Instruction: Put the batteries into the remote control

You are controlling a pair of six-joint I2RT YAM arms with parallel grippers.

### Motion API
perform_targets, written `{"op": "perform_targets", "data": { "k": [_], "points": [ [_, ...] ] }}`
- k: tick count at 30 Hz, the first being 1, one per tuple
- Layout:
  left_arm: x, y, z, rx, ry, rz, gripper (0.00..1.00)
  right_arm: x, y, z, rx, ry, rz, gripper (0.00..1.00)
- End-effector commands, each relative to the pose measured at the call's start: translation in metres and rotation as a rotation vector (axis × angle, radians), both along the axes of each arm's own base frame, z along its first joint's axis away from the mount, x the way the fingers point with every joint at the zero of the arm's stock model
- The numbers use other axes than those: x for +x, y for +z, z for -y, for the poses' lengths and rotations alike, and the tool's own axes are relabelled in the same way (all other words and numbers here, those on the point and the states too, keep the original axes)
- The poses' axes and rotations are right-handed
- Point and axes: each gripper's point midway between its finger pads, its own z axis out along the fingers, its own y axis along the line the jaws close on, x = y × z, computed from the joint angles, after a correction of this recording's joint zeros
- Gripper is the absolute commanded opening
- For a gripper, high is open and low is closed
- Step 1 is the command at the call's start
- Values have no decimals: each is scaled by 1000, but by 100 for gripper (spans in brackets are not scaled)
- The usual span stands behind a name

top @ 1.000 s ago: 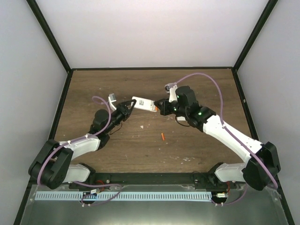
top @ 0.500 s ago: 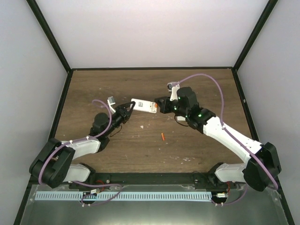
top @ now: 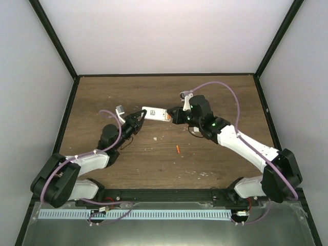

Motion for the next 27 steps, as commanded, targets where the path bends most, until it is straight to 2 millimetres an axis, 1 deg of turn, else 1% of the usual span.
{"op": "perform_targets", "data": {
  "k": [1,5,10,19,27],
  "points": [
    [-2,15,-3,-32,15,40,0,7,13,-3,28,-4,28,1],
    [-2,16,-4,-31,21,45,0,10,13,-5,13,-1,25,1],
    [-2,18,-7,-36,34,51,0,10,6,-5,-7,-2,2,1],
    [-1,18,-8,-37,45,54,0,12,-2,-7,-37,9,-24,8],
    [-1,19,-9,-35,49,56,0,12,2,-7,-41,10,-11,12]
  ]
}}
